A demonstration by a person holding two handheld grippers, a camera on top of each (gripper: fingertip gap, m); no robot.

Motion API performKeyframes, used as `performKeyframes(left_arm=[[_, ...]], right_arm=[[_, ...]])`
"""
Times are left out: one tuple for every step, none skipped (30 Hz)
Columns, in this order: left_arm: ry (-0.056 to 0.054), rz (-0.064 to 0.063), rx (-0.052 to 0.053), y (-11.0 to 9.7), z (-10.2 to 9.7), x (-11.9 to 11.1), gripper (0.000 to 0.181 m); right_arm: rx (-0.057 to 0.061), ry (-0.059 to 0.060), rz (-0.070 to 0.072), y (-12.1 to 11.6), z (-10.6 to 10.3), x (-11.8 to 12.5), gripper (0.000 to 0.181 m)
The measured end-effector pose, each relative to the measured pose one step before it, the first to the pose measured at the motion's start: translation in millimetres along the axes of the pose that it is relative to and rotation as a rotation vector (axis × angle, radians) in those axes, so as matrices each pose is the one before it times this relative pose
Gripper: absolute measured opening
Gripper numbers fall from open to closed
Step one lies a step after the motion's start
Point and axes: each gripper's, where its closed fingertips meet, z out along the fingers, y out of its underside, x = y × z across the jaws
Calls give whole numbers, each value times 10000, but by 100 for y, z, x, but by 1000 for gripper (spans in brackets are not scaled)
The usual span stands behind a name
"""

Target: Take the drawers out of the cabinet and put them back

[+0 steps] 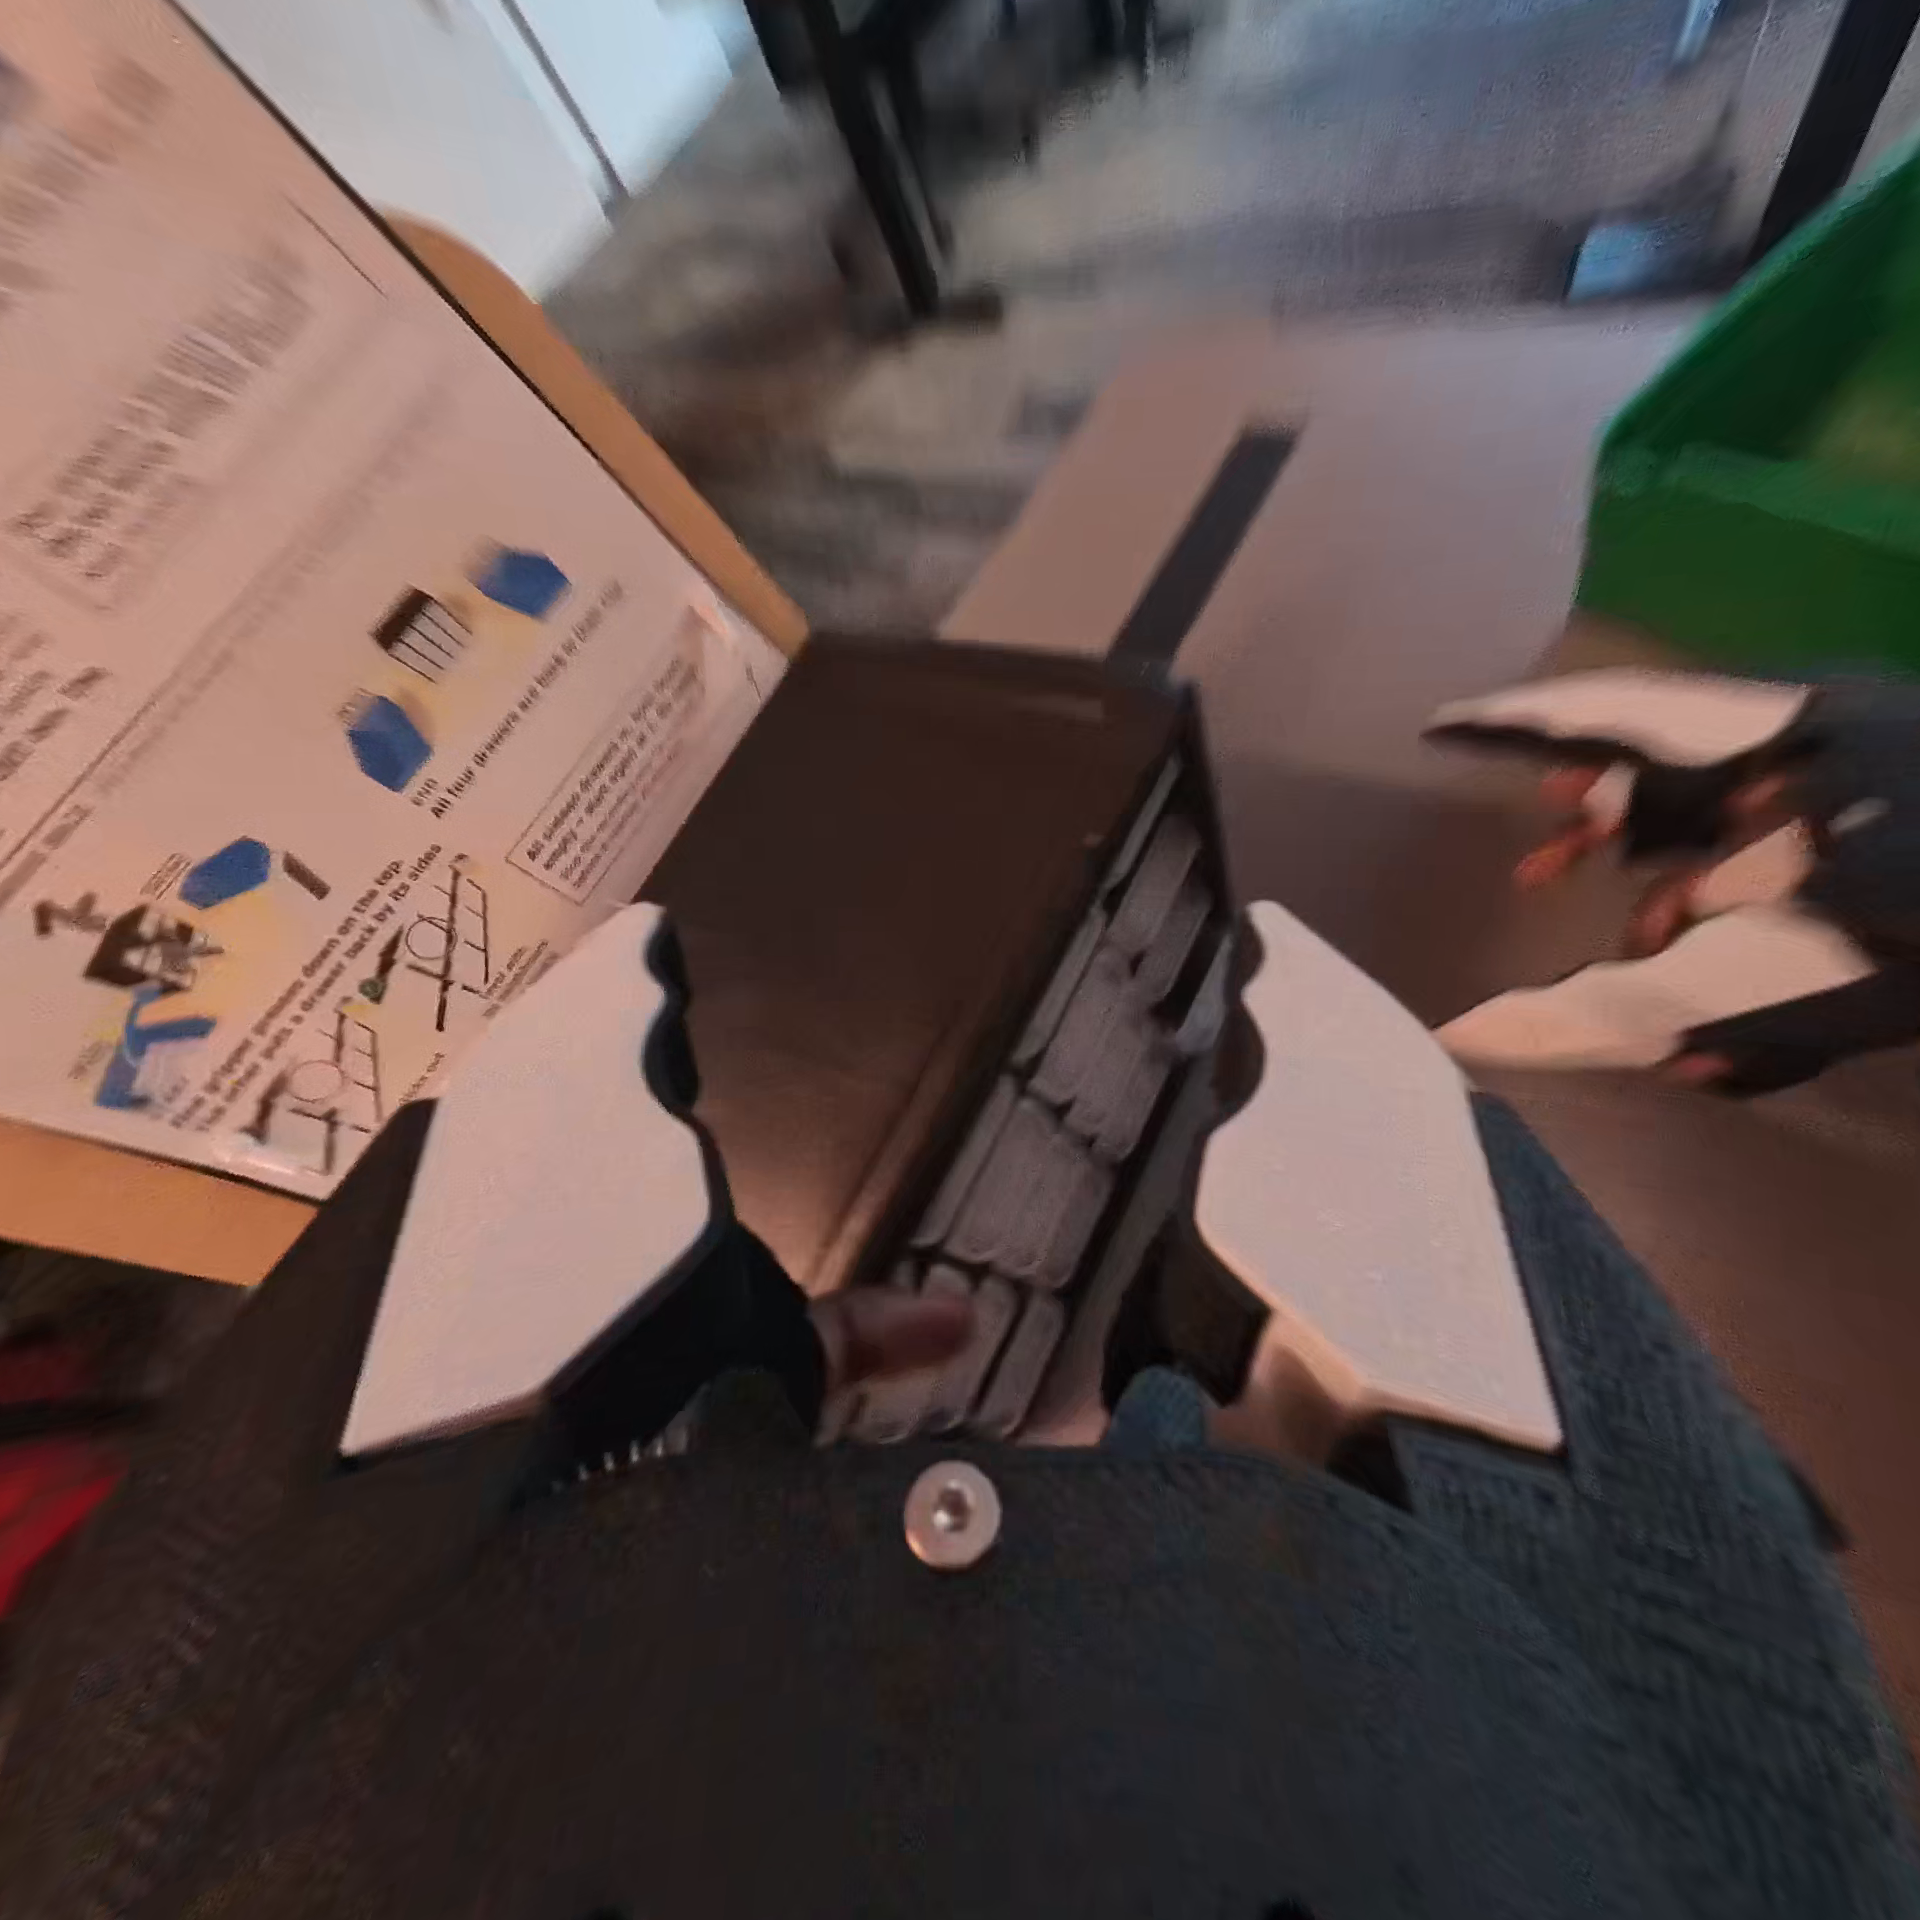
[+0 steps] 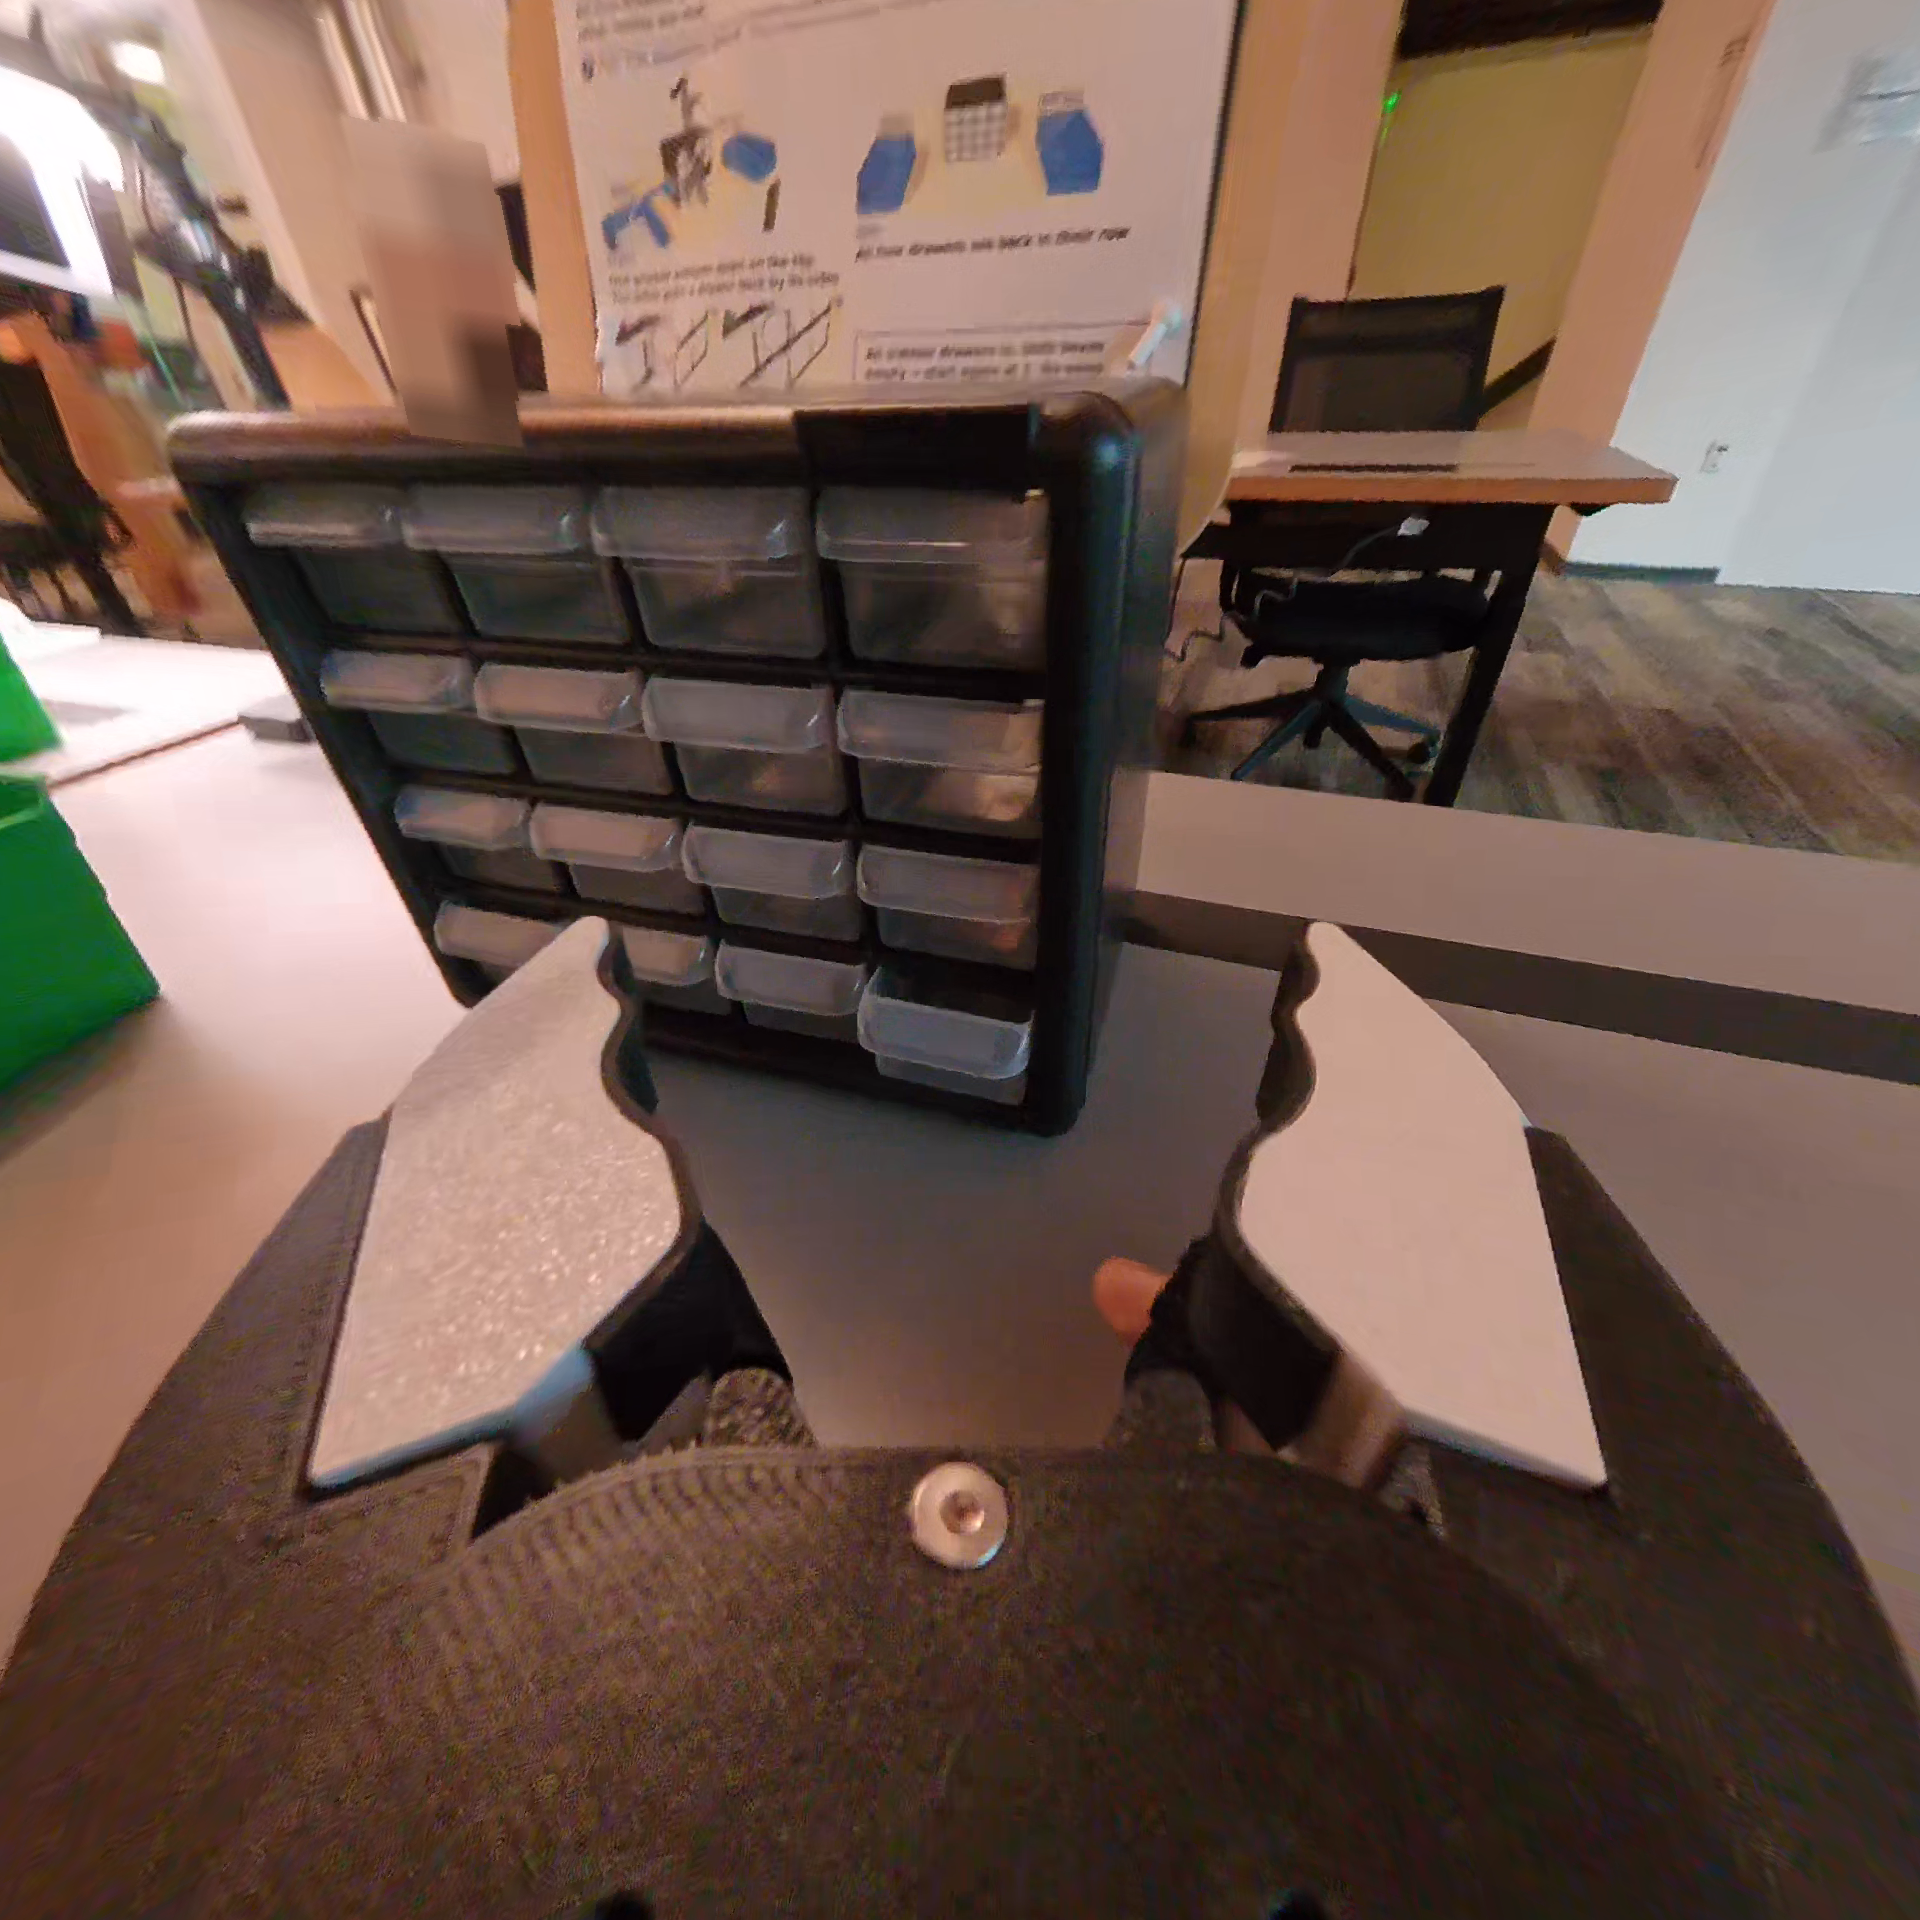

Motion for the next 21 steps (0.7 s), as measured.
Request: performKeyframes(left_arm=[[-233,-638,1052,-416,-1643,641,107],[-273,-551,941,-54,-1534,698,113],[-237,-319,708,473,-1399,817,117],[-371,-231,465,978,-1330,600,119],[-457,-258,351,1292,-1237,378,120],[-356,-277,258,1557,-1139,347,120],[-232,-276,146,1721,-1053,304,119],[-265,-263,19,1769,-961,7,119],[-317,-190,18,1573,-884,-286,119],[-341,-30,66,1245,-750,-518,120],[-345,28,100,989,-605,-675,119],[-333,-78,194,749,-452,-750,119],[-224,-246,180,716,-257,-677,119],[-51,-327,87,770,-77,-495,118],[54,-276,3,833,47,-373,118],[65,-173,-67,842,110,-350,118],[142,-14,-92,784,120,-229,118],[120,124,-134,695,123,-231,117],[17,146,-217,582,89,-302,117],[-5,195,-258,495,12,-220,116],[-119,333,-165,499,-47,-266,115]], right_arm=[[259,108,177,120,-65,177,117],[174,62,90,117,-139,95,120],[122,-32,-16,78,-187,-77,120],[92,-90,-88,69,-160,-172,122],[-17,-77,-39,154,-144,-104,125],[-97,-18,95,199,-121,13,126],[-33,-50,187,51,-111,-46,126],[35,-100,197,-86,-108,-165,126],[48,-109,135,-132,-131,-251,126],[54,-69,1,-111,-154,-267,126],[36,-42,-129,-3,-148,-265,126],[-16,15,-174,154,-101,-184,126],[-74,18,-123,281,-15,-168,126],[-83,-32,-37,313,56,-201,125],[-74,-49,-2,306,143,-205,125],[-116,-47,-43,388,201,-167,124],[-143,-6,-108,470,205,-89,124],[-162,-23,-130,517,205,-100,124],[-161,-26,-93,459,180,-107,124],[-120,-45,-13,303,160,-139,124],[-47,-120,65,111,111,-256,123]])
